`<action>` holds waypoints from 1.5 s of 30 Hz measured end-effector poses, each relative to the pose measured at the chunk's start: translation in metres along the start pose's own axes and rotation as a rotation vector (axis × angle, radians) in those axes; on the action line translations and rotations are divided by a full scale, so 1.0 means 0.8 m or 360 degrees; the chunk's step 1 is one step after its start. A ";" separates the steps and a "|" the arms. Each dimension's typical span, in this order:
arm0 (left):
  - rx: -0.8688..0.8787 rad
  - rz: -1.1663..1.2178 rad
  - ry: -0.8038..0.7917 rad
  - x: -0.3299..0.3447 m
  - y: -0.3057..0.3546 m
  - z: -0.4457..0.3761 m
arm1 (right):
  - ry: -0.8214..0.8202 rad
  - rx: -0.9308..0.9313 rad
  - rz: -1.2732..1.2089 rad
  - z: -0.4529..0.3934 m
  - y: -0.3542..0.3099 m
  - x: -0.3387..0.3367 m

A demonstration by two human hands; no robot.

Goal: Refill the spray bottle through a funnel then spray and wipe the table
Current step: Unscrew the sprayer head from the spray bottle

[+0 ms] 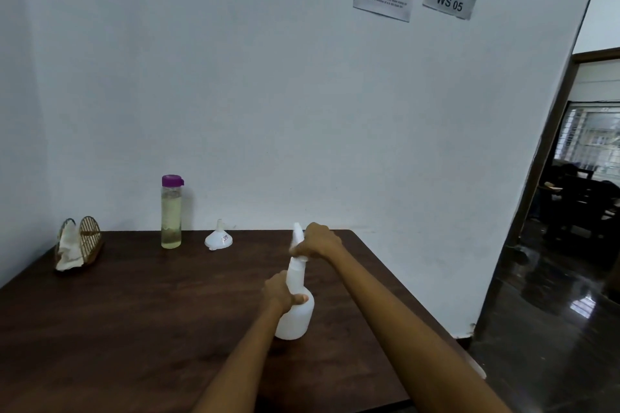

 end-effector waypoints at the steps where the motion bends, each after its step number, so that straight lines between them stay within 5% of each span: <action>1: 0.0002 0.0006 -0.0001 -0.001 0.000 0.000 | -0.0108 -0.0051 0.0039 -0.001 -0.003 -0.003; 4: 0.0011 0.0053 -0.0004 -0.001 -0.003 0.001 | -0.0301 -0.0230 0.0185 -0.002 -0.009 -0.013; 11: 0.0017 0.0135 0.0021 0.004 -0.010 -0.002 | -0.0306 -0.0631 0.0081 0.001 -0.009 -0.029; 19: 0.0050 0.0065 0.0043 0.003 -0.012 -0.006 | -0.0255 -0.0422 0.0023 -0.002 -0.032 -0.035; 25: 0.0049 0.0048 0.0041 0.006 -0.010 -0.007 | -0.0489 -0.0061 0.0586 -0.001 -0.016 -0.008; 34: 0.0037 -0.0012 0.0071 0.004 -0.003 -0.003 | -0.0414 -0.0552 0.0274 0.036 -0.022 -0.089; 45: -0.0010 -0.0016 0.0045 -0.002 -0.001 0.016 | 0.0103 -0.0756 -0.0183 0.074 -0.007 -0.156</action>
Point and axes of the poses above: each hand's wrist, its own z-axis away from the middle knuckle, its own x-axis out of the palm, y = z × x, the point moved 4 cm from there along -z, towards the middle knuckle, and after that the axes turned 10 degrees about -y, right-handed, at the moved point
